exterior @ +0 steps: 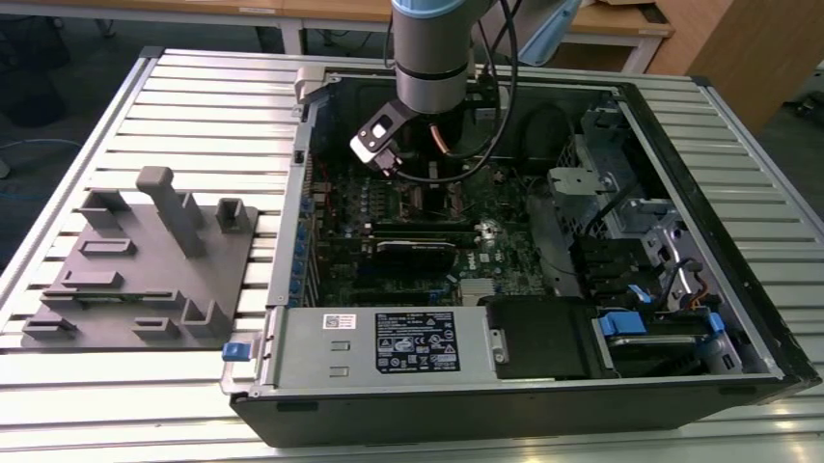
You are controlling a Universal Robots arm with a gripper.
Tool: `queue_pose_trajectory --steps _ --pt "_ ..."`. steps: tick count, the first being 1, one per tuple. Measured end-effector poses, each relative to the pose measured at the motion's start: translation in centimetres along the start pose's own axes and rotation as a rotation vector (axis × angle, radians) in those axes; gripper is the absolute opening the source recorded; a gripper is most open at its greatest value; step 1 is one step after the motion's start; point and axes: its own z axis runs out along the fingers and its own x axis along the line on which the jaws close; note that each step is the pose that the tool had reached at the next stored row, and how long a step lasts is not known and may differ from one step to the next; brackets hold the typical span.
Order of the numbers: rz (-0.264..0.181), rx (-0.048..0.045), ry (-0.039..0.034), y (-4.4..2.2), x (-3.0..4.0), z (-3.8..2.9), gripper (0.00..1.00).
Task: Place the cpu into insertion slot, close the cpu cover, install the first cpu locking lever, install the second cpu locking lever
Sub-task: 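Place the cpu into insertion slot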
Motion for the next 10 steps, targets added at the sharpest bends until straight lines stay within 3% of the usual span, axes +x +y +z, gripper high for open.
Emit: queue_pose_trajectory --steps 10 --pt "0.000 -0.0001 0.0001 -0.01 -0.01 0.12 0.61"
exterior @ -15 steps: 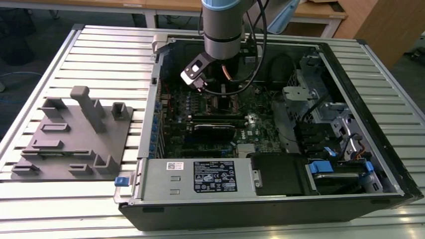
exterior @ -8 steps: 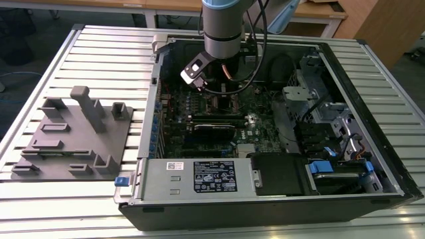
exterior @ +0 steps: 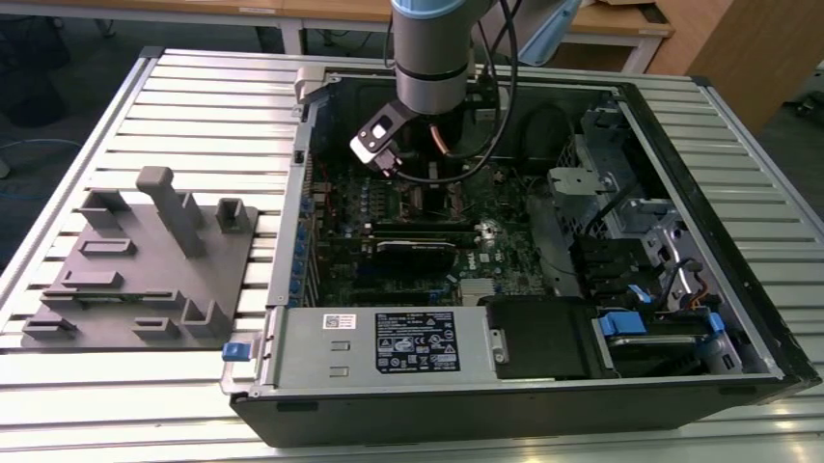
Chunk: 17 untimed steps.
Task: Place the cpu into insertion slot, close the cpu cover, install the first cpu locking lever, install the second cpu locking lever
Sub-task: 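Place the cpu into insertion slot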
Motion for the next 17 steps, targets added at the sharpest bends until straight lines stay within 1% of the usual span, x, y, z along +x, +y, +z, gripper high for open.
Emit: queue_pose_trajectory --steps 17 --pt "0.000 0.0000 0.0000 0.00 -0.12 0.03 0.61"
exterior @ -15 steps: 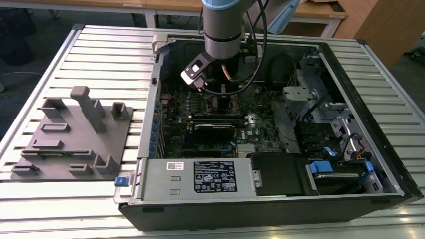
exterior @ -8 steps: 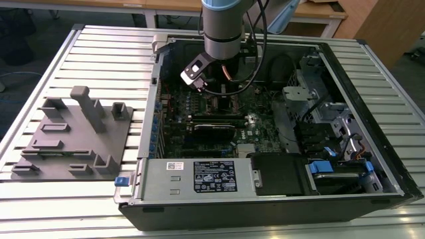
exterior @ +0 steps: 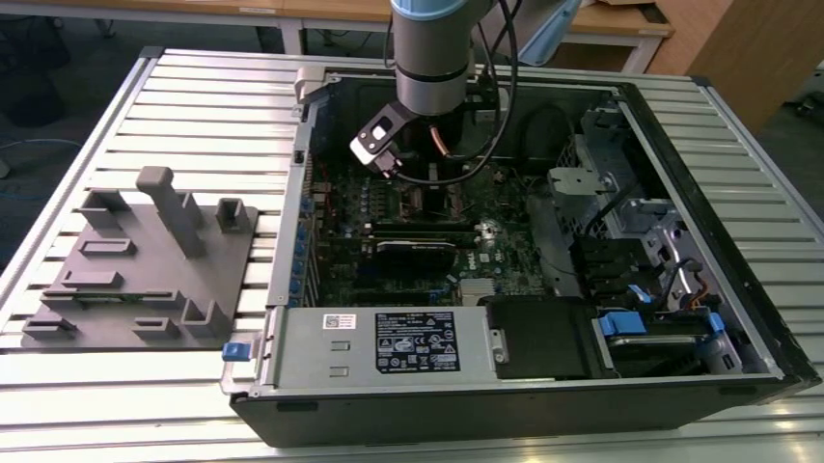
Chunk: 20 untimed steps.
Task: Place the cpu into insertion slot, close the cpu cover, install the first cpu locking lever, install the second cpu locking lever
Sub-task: 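Place the cpu into insertion slot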
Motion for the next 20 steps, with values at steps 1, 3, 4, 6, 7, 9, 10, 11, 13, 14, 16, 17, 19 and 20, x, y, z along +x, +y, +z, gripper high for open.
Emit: queue_pose_trajectory --steps 1,3,4,6,7,9,10,11,13,14,16,17,19,20 --pt "0.000 0.0000 0.0000 0.00 0.00 0.00 0.61" --pt "0.000 0.0001 -0.0002 0.00 -0.02 -0.11 0.61" --pt "0.000 0.0000 -0.0001 0.02 -0.01 -0.19 0.61" --pt "0.000 0.0001 -0.0002 0.04 0.00 -0.42 0.61" --pt "0.000 0.0000 -0.0001 0.06 0.00 -0.56 0.61" --pt "0.000 0.0000 0.0000 0.09 0.00 -0.90 0.61" --pt "0.000 0.0000 -0.0001 0.10 0.00 -1.00 0.61" --pt "0.000 0.0000 -0.0001 0.11 0.00 -1.06 0.61" --pt "0.000 -0.0001 0.0001 0.12 0.01 -1.12 0.61" --pt "0.000 -0.0002 0.0002 0.12 0.01 -1.12 0.61" --pt "0.000 -0.0001 0.0001 0.12 0.00 -1.13 0.61" --pt "0.000 0.0000 0.0000 0.12 0.01 -1.14 0.61" --pt "0.000 0.0000 0.0001 0.12 0.01 -1.15 0.61" --pt "0.000 0.0000 0.0000 0.12 0.00 -1.16 0.61"
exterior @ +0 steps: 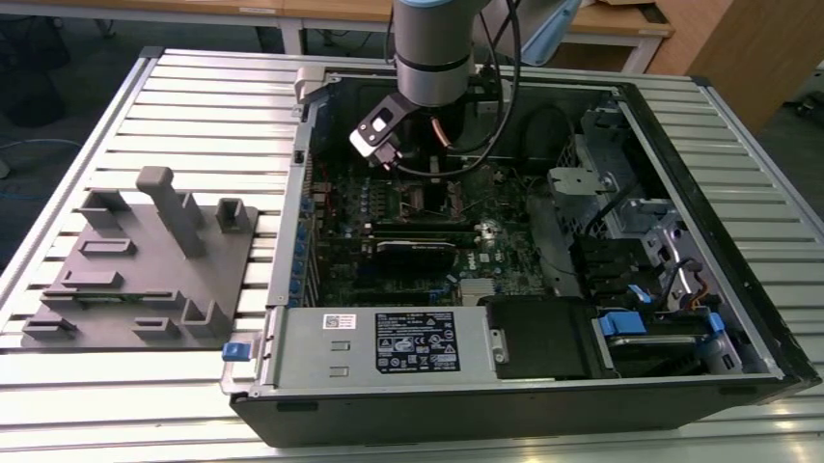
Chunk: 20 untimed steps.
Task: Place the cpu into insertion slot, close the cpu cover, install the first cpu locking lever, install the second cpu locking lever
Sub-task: 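Place the cpu into insertion slot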
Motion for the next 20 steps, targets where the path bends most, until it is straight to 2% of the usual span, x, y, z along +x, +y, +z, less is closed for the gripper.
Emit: queue_pose_trajectory --steps 3,4,5,7,8,10,11,13,14,15,19,20 --pt "0.000 0.0000 0.0000 0.00 0.00 -0.01 0.60" --pt "0.000 0.0000 0.0001 0.00 0.00 -0.02 0.53" --pt "0.000 0.0000 0.0000 0.00 0.00 -0.02 0.53" --pt "0.000 0.0000 0.0000 0.00 0.00 -0.03 0.42" --pt "0.000 0.0000 0.0000 0.00 0.00 -0.04 0.42" --pt "0.000 0.0000 0.0000 0.00 0.00 -0.05 0.30" --pt "0.000 0.0000 0.0000 0.00 0.00 -0.05 0.30" --pt "0.000 0.0000 0.0000 0.01 0.00 -0.06 0.18" --pt "0.000 0.0000 0.0000 0.01 0.00 -0.06 0.18" --pt "0.000 0.0000 0.0000 0.01 0.00 -0.07 0.12" --pt "0.000 0.0000 0.0000 0.01 0.00 -0.09 0.10" --pt "0.000 0.0032 0.0000 0.02 0.00 -0.08 0.10"
